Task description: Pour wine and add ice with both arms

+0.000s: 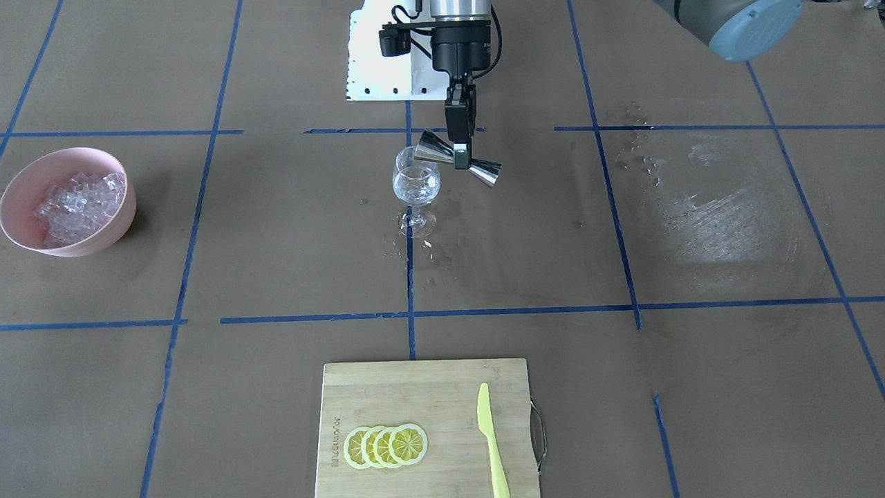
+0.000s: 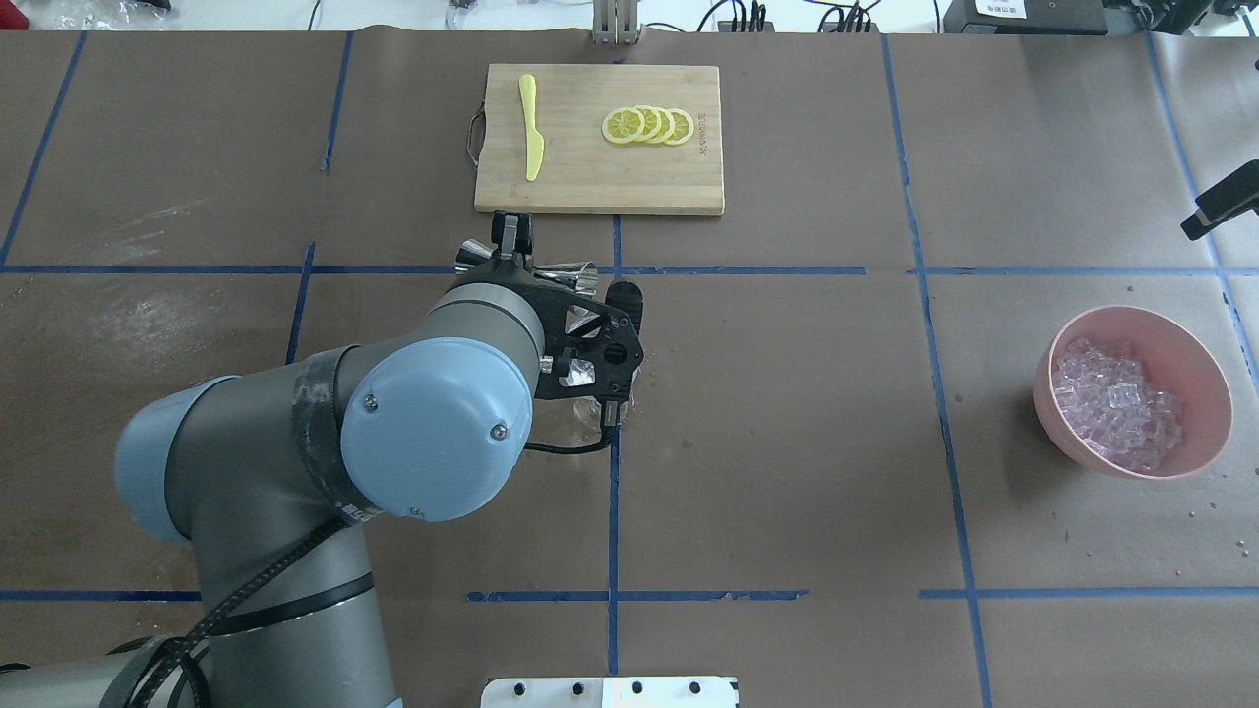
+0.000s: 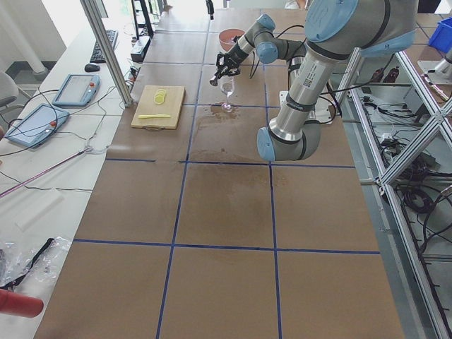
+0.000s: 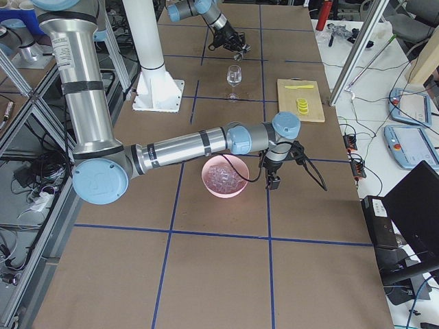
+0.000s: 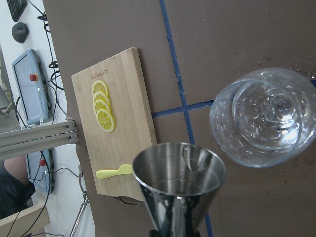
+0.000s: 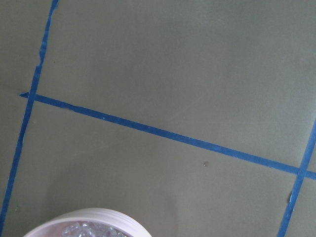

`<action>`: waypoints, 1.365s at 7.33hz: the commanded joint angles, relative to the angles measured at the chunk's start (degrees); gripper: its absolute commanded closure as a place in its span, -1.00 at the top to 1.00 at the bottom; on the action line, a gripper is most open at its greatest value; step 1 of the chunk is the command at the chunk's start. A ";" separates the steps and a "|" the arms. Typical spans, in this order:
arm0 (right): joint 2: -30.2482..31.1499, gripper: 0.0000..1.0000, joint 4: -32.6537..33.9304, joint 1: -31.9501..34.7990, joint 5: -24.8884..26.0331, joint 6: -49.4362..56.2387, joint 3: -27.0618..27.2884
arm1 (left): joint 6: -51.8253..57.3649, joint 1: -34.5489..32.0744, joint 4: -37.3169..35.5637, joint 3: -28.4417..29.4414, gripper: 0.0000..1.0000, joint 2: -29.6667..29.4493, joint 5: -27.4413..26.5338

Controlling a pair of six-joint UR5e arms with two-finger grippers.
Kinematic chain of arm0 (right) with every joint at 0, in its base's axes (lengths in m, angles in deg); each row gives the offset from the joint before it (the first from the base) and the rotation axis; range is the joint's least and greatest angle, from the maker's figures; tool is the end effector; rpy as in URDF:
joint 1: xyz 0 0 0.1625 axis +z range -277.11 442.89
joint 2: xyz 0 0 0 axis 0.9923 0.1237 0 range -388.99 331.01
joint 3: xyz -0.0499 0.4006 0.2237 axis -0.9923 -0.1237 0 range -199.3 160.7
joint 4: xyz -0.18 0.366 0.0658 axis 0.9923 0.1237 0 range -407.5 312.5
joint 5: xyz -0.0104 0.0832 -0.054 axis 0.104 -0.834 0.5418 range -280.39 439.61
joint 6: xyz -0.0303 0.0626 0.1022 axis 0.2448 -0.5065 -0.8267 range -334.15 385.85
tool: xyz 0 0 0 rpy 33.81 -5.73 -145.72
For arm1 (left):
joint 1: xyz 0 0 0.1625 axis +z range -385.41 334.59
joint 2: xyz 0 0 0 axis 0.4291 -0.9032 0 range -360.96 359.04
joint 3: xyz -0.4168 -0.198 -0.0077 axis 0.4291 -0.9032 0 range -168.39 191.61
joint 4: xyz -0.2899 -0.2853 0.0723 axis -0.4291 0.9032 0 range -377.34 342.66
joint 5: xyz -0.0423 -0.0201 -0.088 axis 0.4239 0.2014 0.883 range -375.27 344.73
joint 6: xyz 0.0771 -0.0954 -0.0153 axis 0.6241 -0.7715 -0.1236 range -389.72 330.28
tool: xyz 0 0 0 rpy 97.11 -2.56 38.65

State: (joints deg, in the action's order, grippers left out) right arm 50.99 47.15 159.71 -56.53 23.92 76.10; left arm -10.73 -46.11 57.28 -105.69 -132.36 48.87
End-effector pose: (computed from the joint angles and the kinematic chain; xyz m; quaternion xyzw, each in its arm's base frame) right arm -0.0872 -0.5662 0.5786 0.0343 -0.3981 -0.1264 0.9079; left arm 0.4913 -0.3858 0.1308 0.4808 0.0049 0.5347 0.6949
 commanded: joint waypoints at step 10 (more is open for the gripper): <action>-0.80 1.00 -0.09 -0.09 0.44 0.09 -0.04 | -47.21 -1.45 52.72 -6.11 -1.00 41.67 1.68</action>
State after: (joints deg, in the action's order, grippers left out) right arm 50.21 47.05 159.62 -56.09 24.00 76.06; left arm -57.49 -47.52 96.88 -112.52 -99.48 50.57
